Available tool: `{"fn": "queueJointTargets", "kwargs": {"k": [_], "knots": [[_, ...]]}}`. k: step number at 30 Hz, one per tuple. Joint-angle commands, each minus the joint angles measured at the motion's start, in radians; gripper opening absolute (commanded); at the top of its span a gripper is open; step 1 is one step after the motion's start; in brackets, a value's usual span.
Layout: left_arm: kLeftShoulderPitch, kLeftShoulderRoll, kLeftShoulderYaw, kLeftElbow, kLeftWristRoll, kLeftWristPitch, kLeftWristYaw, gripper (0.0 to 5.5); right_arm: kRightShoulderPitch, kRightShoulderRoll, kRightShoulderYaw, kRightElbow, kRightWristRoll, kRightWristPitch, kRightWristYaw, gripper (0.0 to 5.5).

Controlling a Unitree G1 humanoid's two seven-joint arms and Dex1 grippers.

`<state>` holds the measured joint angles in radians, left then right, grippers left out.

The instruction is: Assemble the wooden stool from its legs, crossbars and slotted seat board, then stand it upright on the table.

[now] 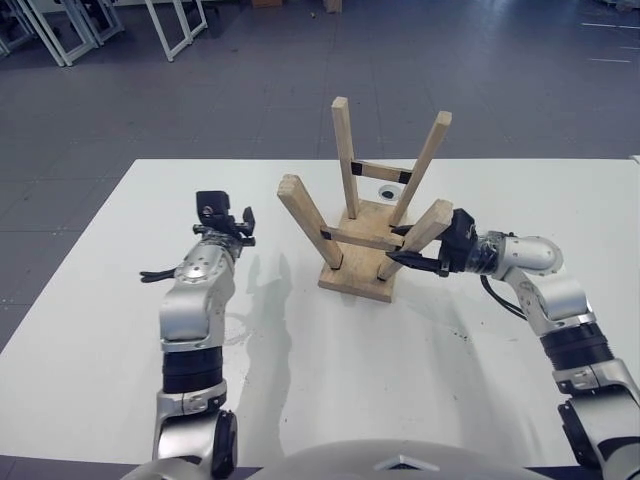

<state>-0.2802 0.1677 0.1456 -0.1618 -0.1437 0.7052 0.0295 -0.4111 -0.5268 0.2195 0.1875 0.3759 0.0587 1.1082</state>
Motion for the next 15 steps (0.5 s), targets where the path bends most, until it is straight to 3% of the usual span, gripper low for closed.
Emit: {"fn": "queueJointTargets", "kwargs": {"k": [1,3,5,11,15], "knots": [[0.011,-0.083,-0.189,-0.113,-0.045,0.023,-0.091,2.69,0.067,-0.013,0.069,0.073,-0.075,0.04,0.053,2.02],[0.031,-0.081,-0.417,-0.268,-0.148,0.12,-0.242,2.69,0.063,-0.008,0.08,0.055,-0.071,0.04,0.067,2.02],[0.068,-0.059,-0.515,-0.342,-0.182,0.194,-0.292,2.69,0.054,-0.007,0.09,0.034,-0.058,0.039,0.096,2.02],[0.093,0.056,-0.442,-0.299,-0.103,0.209,-0.283,2.69,0.016,-0.004,0.127,0.078,-0.112,0.045,0.091,2.02],[0.074,0.045,-0.423,-0.289,-0.104,0.228,-0.292,2.69,0.023,-0.006,0.174,0.103,-0.14,0.085,0.084,2.02]]}}
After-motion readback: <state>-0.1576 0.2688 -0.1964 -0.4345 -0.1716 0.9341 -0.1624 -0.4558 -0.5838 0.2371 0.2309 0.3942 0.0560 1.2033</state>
